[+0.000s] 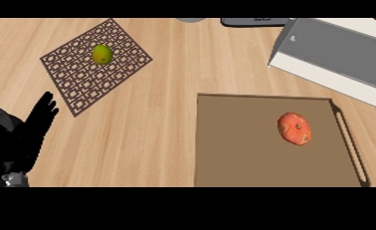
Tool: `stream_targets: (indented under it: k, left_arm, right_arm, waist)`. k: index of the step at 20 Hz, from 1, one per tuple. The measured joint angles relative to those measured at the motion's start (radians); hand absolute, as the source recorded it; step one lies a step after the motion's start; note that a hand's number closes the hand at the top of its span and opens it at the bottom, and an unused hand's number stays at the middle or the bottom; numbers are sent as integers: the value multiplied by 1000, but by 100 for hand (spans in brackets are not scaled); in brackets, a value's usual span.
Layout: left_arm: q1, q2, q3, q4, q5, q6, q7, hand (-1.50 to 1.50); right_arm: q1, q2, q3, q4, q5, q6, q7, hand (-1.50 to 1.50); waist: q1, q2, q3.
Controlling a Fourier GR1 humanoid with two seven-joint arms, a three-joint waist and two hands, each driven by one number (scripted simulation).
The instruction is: Pick the croissant from the tray and place it in the tiered shelf
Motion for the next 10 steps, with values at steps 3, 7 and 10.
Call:
stream_targets:
  k: [3,7,10]
  left_arm:
    - [0,15,19,11,16,-15,-3,0]
    - [15,4,21,16,13,-9,-15,0]
    - [22,8,28,15,14,-9,-18,0]
  right_arm:
    - [65,-100,-94,-1,-46,85,42,-150]
    - [175,-240,-237,66,-94,234,45,-150]
    - [262,-333,-364,140,-116,346,12,-150]
  waist:
    - [-8,-1,1]
    - [-21,-3,1]
    - [-31,-4,2]
